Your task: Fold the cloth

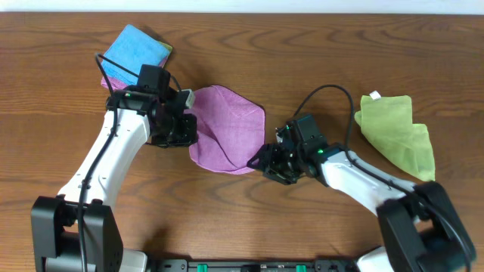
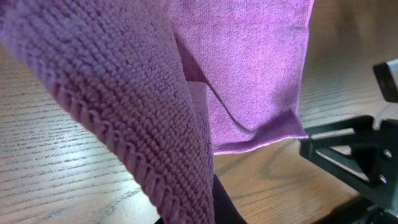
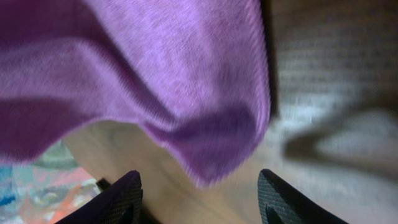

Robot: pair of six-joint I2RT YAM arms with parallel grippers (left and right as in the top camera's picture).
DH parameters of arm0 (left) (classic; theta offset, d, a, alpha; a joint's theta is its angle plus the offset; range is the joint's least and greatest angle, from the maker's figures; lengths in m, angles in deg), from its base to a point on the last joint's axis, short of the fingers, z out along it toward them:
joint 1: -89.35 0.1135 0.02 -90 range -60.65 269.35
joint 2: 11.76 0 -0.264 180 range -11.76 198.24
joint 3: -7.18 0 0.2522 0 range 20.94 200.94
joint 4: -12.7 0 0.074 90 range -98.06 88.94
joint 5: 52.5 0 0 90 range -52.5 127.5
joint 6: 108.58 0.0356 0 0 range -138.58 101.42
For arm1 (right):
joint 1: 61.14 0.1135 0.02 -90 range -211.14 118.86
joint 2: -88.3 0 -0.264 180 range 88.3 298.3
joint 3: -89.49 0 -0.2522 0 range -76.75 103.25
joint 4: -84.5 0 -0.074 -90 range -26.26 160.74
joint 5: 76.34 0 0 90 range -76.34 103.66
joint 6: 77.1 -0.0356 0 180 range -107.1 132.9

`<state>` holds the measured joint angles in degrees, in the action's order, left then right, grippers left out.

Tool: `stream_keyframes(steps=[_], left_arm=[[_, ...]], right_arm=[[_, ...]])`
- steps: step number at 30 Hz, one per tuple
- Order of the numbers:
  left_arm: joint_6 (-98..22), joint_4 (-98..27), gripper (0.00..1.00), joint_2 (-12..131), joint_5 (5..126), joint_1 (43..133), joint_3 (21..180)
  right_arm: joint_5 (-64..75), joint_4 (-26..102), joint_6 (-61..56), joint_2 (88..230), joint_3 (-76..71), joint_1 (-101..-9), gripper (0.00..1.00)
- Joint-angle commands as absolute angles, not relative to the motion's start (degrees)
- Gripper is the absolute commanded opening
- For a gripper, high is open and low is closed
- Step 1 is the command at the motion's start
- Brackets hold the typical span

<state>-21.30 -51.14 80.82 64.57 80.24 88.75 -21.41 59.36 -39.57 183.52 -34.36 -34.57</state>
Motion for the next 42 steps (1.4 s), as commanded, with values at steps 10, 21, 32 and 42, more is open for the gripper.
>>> stream_keyframes(steps=[10,21,32,42], left_arm=[[-20.52,-50.9,0.06,80.4,65.62,80.33,87.75],[-20.54,-50.95,0.06,80.42,65.64,80.33,87.75],[-20.95,-50.92,0.06,80.4,65.64,80.33,87.75],[-23.75,-50.71,0.06,80.31,66.34,80.64,89.78]], right_arm=[[-19.53,66.25,-49.34,189.25,-34.82,-34.07,0.58],[-19.21,63.71,-62.13,189.47,-34.82,-34.07,0.49],[-19.66,62.12,-68.51,189.47,-34.82,-34.05,0.19],[-20.3,81.28,-58.24,186.65,-34.23,-36.12,0.01]])
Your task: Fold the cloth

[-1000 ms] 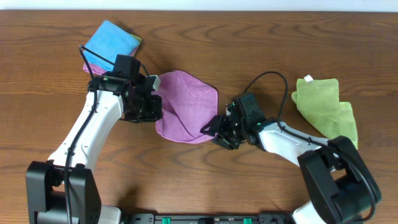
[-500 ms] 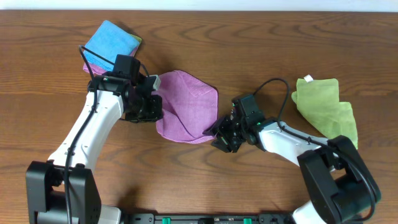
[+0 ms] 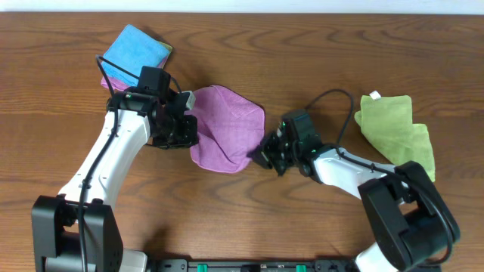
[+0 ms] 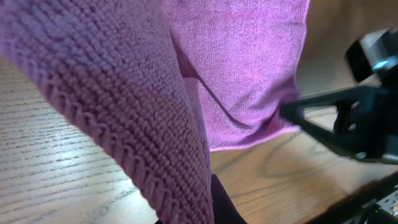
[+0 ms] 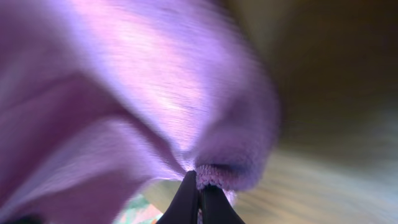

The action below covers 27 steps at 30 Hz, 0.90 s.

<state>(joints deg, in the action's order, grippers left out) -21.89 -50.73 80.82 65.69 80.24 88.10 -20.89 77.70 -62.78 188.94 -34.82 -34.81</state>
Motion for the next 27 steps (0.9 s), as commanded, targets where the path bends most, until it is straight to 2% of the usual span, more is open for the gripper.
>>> stream_keyframes(steps=[1,9,16,21,27], left_arm=[[-23.95,-50.42,0.06,80.31,67.37,80.81,90.76],[-31.14,-37.57,0.06,80.34,70.63,82.73,98.98],[-38.05,-24.59,0.06,80.75,74.54,82.8,100.09],[-36.12,-28.76,0.06,80.75,76.09,82.97,103.37],[-24.6,-46.23,0.06,80.75,74.21,83.0,104.27]], right_arm=[[-19.82,83.43,-57.03,185.93,-33.75,-36.93,0.02],[-18.66,85.15,-47.09,183.81,-21.24,-45.67,0.01],[-15.71,75.95,-36.31,184.05,-6.32,-49.52,0.01],[-17.24,63.93,-28.73,183.85,0.15,-49.98,0.01],[-17.19,47.97,-22.41,182.63,1.55,-49.92,0.01]])
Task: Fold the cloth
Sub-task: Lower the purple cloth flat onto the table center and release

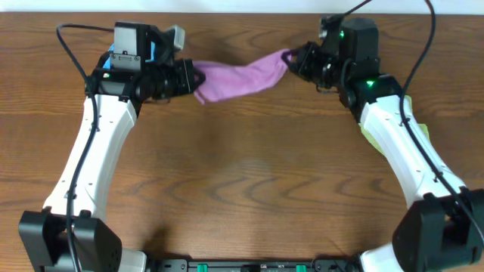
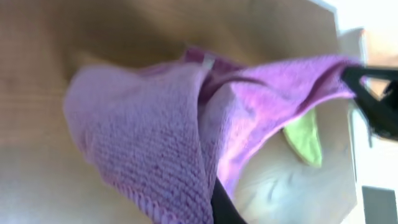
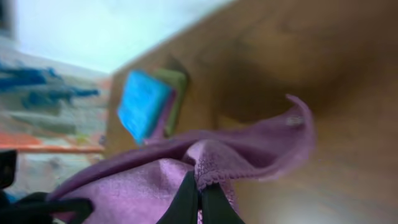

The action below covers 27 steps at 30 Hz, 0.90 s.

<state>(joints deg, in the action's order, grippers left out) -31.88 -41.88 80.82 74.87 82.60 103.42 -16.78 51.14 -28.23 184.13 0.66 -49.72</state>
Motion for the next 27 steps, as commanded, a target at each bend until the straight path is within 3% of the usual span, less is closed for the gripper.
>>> stream_keyframes(steps=[1,6,14,27], left_arm=[[-22.72,-49.22,0.06,80.75,72.9,82.97,104.12],[-17.81,-59.54,0.06,80.75,69.49,82.95,100.49],[-16.71,-60.61,0.06,80.75,74.8,82.93,84.51],[-14.05,-60.48,0.06,80.75,80.66,81.1,77.25]], right_arm=[[-17.19,45.44,-21.36,182.49,1.55,-49.92,0.01],[-16.91,31.1,-17.36,182.28,1.53,-49.67,0.01],[-9.65,9.27,-13.58,182.28,1.23,-45.52,0.01],[-1.79,-4.31,-13.15,182.25,-0.5,-43.12,0.01]])
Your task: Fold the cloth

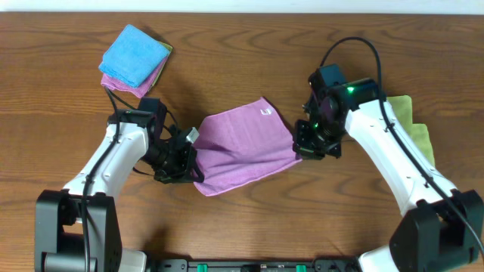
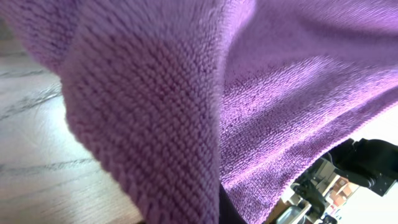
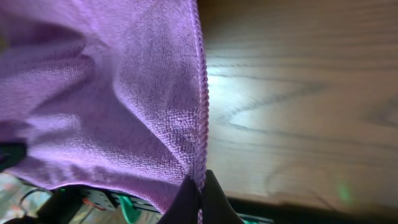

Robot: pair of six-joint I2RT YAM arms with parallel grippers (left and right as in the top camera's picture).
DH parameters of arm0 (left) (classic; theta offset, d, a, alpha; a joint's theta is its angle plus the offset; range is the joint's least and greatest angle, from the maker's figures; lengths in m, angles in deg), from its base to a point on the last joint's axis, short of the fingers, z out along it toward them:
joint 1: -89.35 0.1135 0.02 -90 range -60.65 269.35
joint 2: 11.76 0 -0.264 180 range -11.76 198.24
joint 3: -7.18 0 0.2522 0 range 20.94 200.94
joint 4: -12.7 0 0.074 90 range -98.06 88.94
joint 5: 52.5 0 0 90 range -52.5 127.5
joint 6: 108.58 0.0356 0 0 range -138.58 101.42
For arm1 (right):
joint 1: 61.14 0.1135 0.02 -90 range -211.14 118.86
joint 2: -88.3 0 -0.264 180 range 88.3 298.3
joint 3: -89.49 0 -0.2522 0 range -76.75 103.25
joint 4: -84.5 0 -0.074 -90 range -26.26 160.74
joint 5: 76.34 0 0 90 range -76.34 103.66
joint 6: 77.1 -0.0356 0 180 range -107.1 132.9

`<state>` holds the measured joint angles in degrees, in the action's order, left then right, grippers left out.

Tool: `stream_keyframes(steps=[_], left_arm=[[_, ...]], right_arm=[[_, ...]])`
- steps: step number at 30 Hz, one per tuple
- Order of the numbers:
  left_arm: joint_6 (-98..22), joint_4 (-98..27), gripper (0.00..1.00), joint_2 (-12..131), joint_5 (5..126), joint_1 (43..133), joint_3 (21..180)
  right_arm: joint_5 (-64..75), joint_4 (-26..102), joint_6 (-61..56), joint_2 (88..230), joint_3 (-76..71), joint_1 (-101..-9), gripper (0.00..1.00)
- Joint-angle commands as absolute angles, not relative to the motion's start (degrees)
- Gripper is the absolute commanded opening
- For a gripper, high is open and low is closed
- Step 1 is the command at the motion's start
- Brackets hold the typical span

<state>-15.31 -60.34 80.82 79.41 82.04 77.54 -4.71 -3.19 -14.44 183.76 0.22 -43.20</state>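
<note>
The purple cloth (image 1: 242,143) lies spread out flat in the middle of the table, its small white label up near the far edge. My left gripper (image 1: 190,171) is shut on its near left corner, and the cloth (image 2: 205,93) fills the left wrist view, hiding the fingers. On the other side, my right gripper (image 1: 300,148) is shut on the cloth's near right corner. In the right wrist view the hemmed edge of the cloth (image 3: 124,106) runs straight down into the pinched fingertips (image 3: 199,198).
A folded stack with a blue cloth (image 1: 134,57) on top sits at the far left. A crumpled green cloth (image 1: 412,136) lies at the right, behind my right arm. Bare wooden table (image 1: 249,227) lies in front of the purple cloth.
Both grippers held the purple cloth stretched and sagging between them high at the table's far side. Now they are low and nearer, still shut on its corners, and the cloth lies spread flat.
The purple cloth lay rumpled mid-table, my left gripper shut on its left side and my right open at its right edge. Then the right gripper was shut on that edge. Then both held the cloth aloft at the far side. Now it lies flat.
</note>
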Motion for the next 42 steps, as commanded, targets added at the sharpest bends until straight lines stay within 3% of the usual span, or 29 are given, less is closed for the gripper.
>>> stream_keyframes(steps=[1,10,12,15,17,22,28,33,42], left_arm=[[-14.05,-60.43,0.06,80.75,80.62,80.55,77.25],[-14.07,-59.65,0.06,80.75,77.21,75.83,77.23],[-14.05,-60.04,0.22,80.75,75.41,75.7,77.23],[-13.5,-61.37,0.76,80.75,72.64,75.83,77.23],[-13.19,-62.18,0.94,80.75,70.76,75.83,77.23],[-13.24,-62.55,0.95,80.75,68.57,75.83,77.25],[-16.3,-59.32,0.95,80.75,68.57,75.83,77.25],[-22.88,-51.34,0.95,80.75,67.87,75.83,77.25],[-32.65,-40.15,0.95,81.1,65.29,75.83,77.23]], right_arm=[[-0.61,-5.12,-13.17,182.25,-0.61,-43.12,0.01],[5.34,-10.84,-14.94,182.25,-0.68,-43.12,0.01],[5.34,-11.7,-14.92,182.25,-0.68,-43.12,0.02],[5.34,-12.83,-14.76,182.25,-0.68,-43.12,0.12],[5.32,-13.33,-14.15,182.25,-0.68,-43.1,0.21],[5.3,-13.88,-11.2,181.01,-0.68,-43.05,0.46],[3.22,-7.39,-6.3,177.88,-0.68,-43.05,0.64],[-4.15,2.4,-2.63,178.06,-0.68,-42.86,0.69],[-6.31,9.77,-2.7,178.47,-0.68,-37.76,0.67]])
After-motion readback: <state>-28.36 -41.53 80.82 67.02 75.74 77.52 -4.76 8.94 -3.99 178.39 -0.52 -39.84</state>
